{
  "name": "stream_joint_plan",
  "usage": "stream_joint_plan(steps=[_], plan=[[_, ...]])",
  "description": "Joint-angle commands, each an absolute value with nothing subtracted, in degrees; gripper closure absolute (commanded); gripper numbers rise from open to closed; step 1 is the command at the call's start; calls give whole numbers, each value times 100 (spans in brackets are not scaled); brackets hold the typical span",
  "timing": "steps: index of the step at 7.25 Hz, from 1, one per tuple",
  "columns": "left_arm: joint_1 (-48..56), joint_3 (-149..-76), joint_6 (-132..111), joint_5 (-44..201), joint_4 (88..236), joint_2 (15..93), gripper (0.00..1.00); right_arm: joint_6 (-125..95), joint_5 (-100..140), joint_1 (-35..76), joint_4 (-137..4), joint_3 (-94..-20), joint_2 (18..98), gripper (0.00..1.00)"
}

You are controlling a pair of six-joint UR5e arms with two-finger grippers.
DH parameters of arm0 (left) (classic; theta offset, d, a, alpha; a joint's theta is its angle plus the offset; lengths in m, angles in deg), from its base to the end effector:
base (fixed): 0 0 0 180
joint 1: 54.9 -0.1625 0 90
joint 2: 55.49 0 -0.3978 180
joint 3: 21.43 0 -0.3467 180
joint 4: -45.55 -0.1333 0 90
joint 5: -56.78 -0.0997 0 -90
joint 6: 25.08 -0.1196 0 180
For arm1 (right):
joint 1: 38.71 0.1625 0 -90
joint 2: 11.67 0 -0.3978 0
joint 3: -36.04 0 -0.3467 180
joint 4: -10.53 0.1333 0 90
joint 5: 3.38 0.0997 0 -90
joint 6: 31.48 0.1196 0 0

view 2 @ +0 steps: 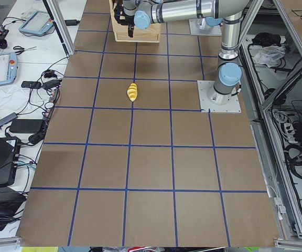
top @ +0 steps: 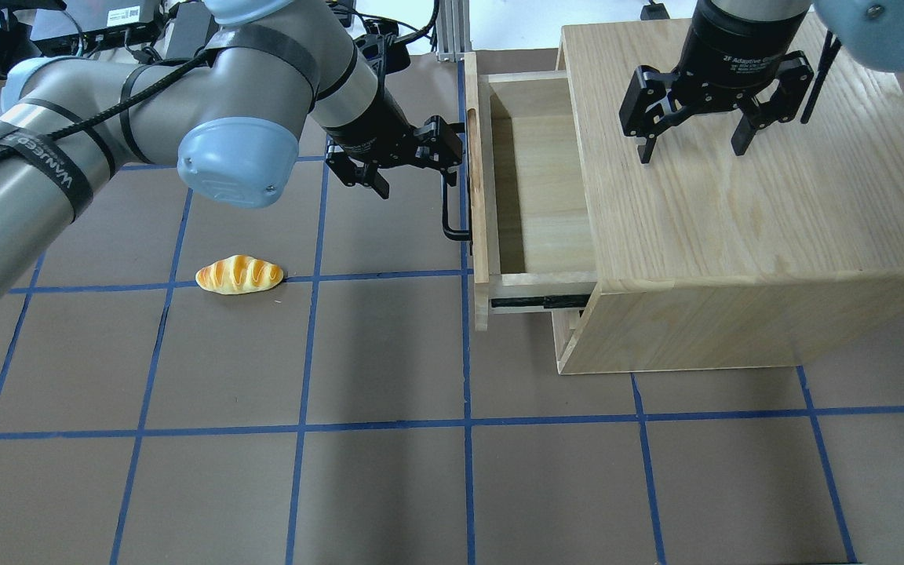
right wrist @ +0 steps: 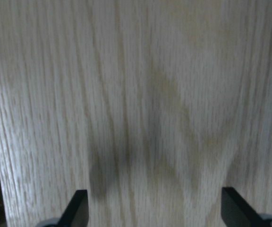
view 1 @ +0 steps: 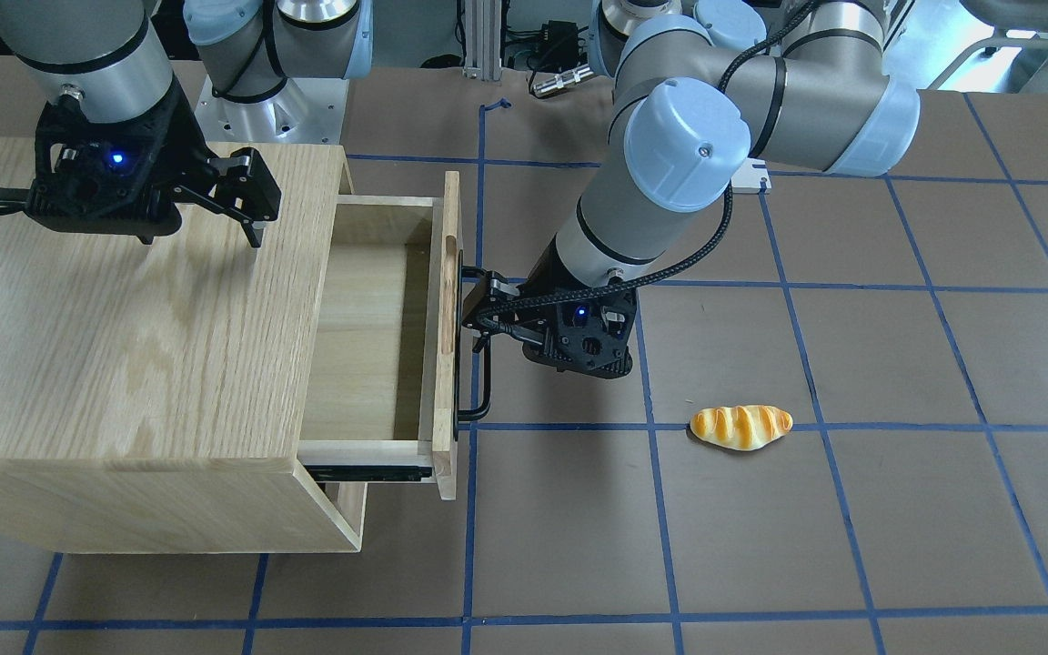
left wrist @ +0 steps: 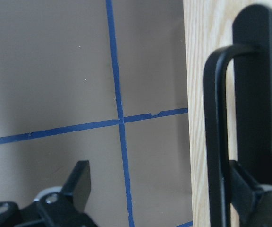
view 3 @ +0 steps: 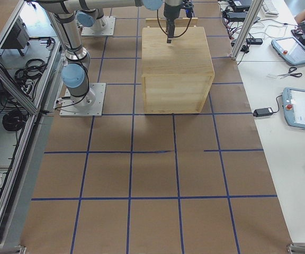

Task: Open upper drawer
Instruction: 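Pull the drawer handle outward with the left gripper, away from the cabinet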

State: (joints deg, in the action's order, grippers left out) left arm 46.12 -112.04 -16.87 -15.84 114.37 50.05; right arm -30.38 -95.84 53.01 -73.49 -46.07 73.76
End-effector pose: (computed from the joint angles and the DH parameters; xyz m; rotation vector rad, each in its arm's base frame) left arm -0.2708 -0.5065 0.3444 -0.0883 -2.8264 0.0503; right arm 0.1423 -0.4678 0.4551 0.0183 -3.0967 -0.0702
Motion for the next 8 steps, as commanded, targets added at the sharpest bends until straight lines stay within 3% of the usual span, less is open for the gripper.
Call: stream_joint_plan(steps=[1,8], plan=[[4495,-11204,-1769,-1800,11647,4972,0,-3034,-9584,5296,-7349,-4605,7376,0],[3897,-11239,-2243,-1827,12386,4620,0,-3034,-9584,5296,-7349,-4613,7376,0]])
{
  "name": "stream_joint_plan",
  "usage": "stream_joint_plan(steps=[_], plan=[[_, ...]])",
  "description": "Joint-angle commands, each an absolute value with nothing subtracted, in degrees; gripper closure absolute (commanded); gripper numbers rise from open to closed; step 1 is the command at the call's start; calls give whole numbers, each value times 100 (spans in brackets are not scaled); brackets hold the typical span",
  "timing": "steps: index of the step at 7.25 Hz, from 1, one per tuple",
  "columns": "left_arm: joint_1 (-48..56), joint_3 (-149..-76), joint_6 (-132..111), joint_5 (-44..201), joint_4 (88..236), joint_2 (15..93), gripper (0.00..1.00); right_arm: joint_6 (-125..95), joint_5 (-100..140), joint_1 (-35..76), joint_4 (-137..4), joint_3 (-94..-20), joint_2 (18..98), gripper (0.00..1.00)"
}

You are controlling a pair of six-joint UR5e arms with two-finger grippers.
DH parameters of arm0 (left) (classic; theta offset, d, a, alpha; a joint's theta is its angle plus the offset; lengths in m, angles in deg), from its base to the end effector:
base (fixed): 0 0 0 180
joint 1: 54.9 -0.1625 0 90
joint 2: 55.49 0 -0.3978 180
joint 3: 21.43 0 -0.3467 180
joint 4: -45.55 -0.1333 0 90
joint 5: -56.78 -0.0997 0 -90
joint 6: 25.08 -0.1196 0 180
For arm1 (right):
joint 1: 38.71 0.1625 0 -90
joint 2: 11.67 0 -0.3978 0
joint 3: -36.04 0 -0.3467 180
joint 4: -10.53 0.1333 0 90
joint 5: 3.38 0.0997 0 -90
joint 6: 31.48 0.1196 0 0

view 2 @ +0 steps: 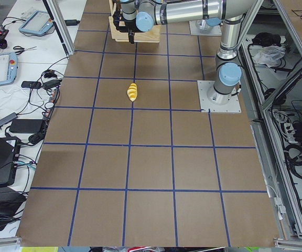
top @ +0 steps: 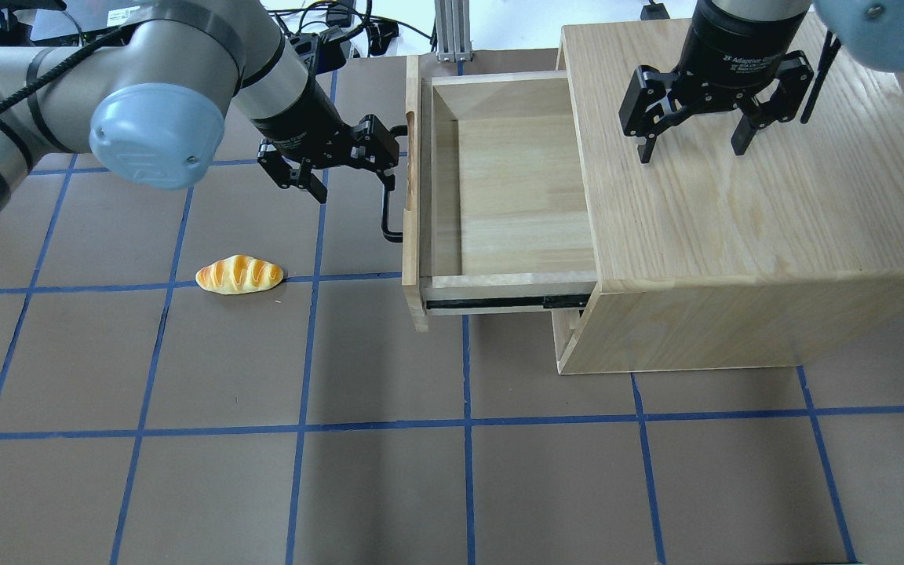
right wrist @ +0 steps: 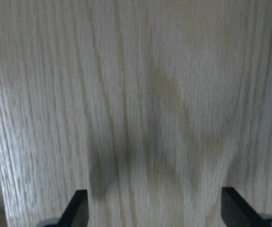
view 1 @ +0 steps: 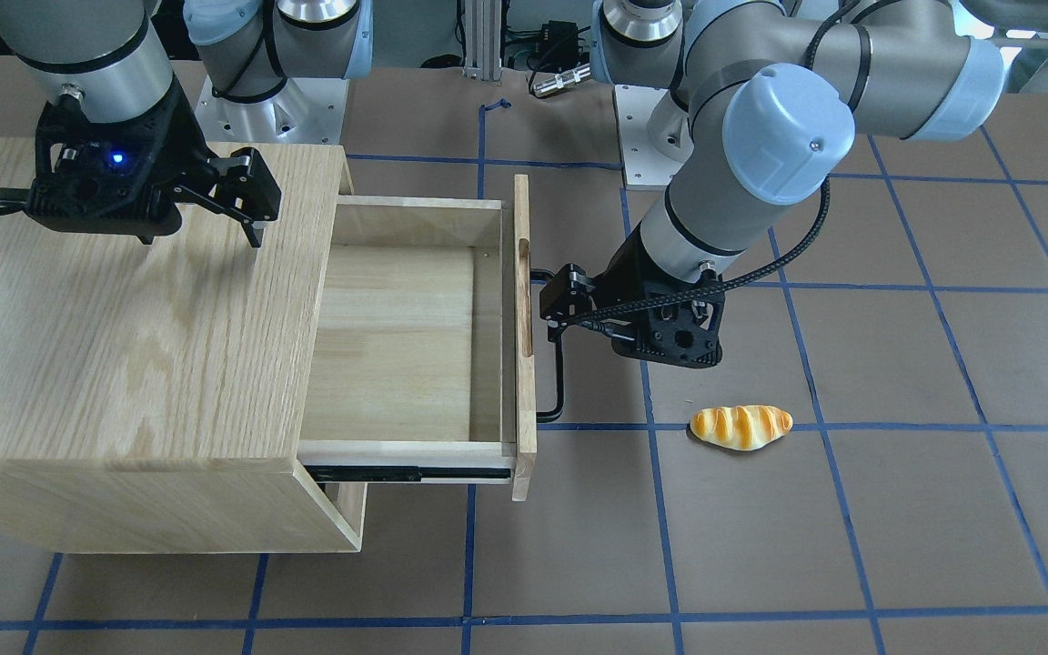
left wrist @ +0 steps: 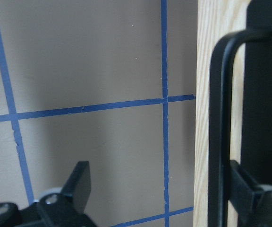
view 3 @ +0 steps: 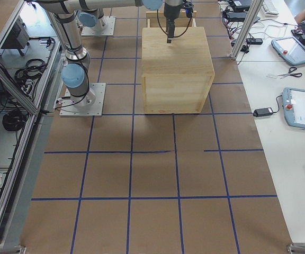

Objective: Open upper drawer

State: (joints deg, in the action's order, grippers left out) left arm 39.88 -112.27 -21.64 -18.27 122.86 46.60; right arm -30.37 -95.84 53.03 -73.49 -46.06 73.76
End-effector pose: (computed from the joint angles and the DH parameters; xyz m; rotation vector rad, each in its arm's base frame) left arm -0.2070 -0.5050 0.3579 -0.0329 -2.8813 -0.0331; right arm 0.1424 -0.4678 0.4552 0.0186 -3.0967 -0.0700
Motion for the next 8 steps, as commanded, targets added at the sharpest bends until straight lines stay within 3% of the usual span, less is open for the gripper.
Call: stream_joint_plan(steps=[1,5,8], plan=[[3888,-11239,-2253,-1827,12395,4620,0,-3034,-9584,5296,-7349,-4605,7376,0],[3678,-11213,-2288,-1976,12482,4577,0,-3043,-9584,5305,-7349,-4605,7376,0],[3554,-10872,-2323,-2012,13445,4148,0,-3034,-9584,5305,-7349,-4605,7376,0]])
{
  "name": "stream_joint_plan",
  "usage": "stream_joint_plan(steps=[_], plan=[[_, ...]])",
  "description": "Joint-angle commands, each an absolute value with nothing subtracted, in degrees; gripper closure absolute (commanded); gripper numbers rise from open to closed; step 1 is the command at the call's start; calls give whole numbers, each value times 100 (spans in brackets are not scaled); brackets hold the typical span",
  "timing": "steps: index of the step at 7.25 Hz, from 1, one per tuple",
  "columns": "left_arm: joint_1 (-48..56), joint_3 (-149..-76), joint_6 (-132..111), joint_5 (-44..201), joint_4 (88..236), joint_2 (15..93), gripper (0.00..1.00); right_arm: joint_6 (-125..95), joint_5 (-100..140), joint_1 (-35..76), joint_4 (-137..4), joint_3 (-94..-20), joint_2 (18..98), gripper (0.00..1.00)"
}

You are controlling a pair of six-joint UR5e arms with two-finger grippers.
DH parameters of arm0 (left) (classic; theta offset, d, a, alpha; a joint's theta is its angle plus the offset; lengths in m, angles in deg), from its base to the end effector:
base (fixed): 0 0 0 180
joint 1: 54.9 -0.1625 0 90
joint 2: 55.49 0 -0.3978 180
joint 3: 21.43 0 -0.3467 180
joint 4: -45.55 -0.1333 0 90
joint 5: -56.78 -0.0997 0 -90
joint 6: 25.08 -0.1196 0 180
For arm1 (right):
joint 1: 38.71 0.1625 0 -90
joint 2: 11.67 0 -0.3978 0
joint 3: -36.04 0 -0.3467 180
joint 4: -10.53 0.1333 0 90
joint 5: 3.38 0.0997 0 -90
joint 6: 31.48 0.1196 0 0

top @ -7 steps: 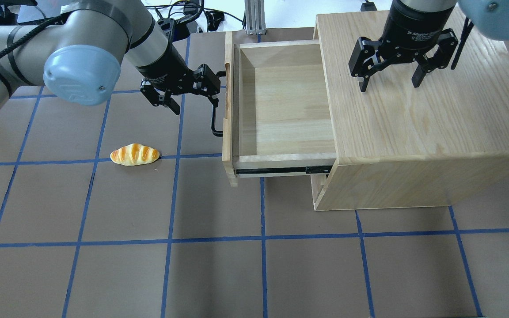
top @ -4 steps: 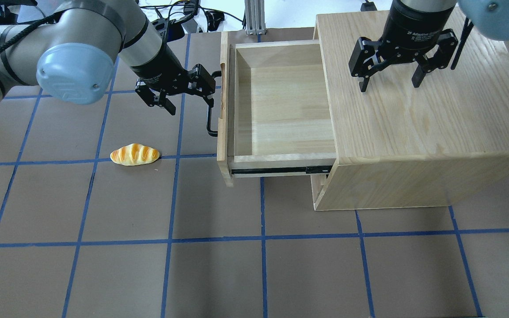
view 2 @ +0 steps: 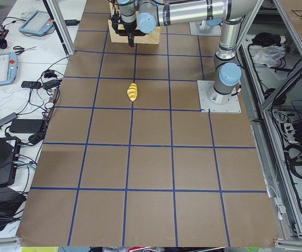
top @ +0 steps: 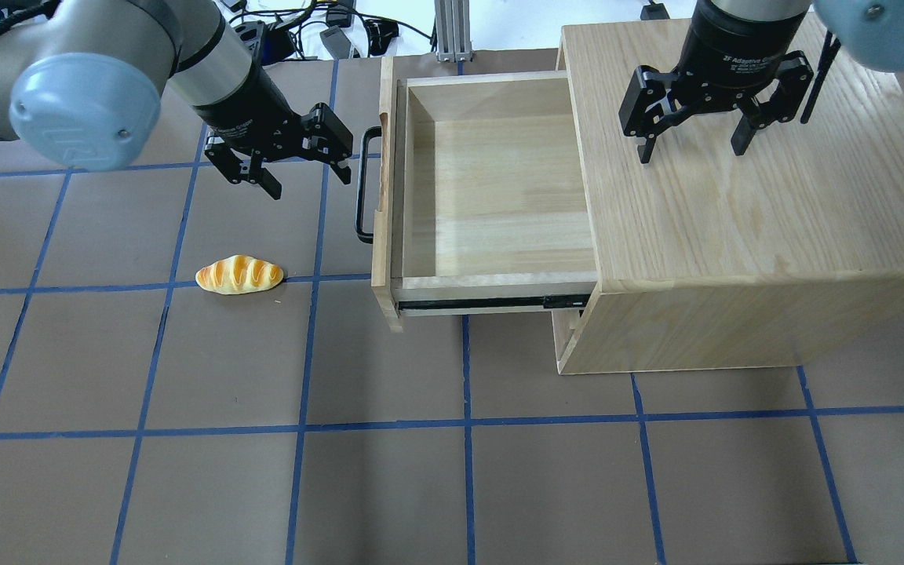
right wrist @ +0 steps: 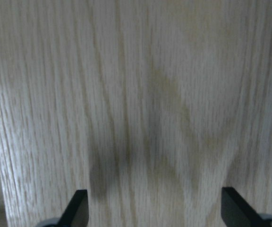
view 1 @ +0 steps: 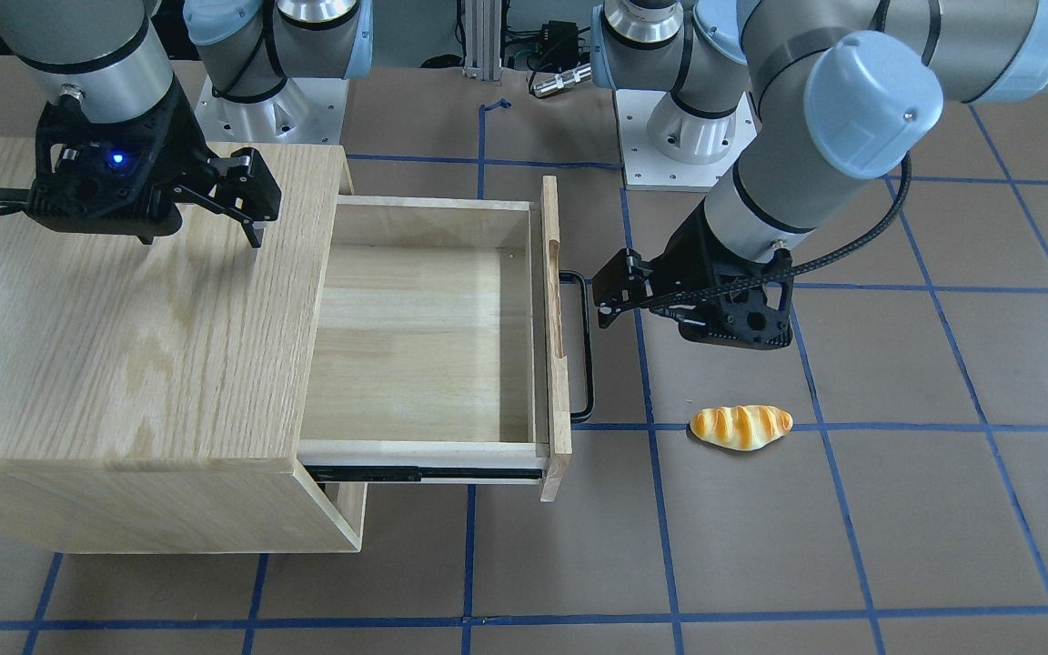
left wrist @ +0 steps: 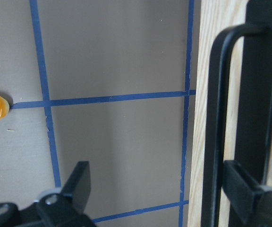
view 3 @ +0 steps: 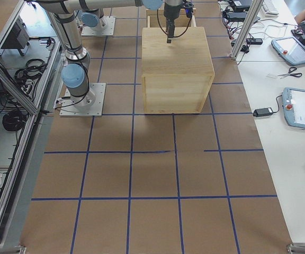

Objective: Open upper drawer

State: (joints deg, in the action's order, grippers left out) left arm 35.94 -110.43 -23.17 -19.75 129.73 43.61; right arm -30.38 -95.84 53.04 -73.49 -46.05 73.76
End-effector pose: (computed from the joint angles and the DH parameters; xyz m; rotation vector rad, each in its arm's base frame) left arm -0.1685 -0.4987 0.3863 0.0340 -2.9066 -0.0661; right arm 0.1425 -0.4678 0.4553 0.0191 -3.0967 -0.0697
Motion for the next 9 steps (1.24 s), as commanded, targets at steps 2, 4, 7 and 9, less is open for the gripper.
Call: stream_joint_plan(steps=[2,4,7,9], plan=[[3370,-10599,-2497,-2739,13923,3813,0,-3043,-9584,5305,-7349,-4605,7376,0],[3395,-10562,-2595,-3496,13977,3392,0,-3034,-9584,5305,-7349,-4605,7376,0],[3430,-10624,-2587,-3480,13960,3293,0,-3043,-9584,5305,-7349,-4605,7376,0],[3430,-10624,-2595,-3471,13942,3311,0,-3034,-9584,5296,-7349,-4605,7376,0]])
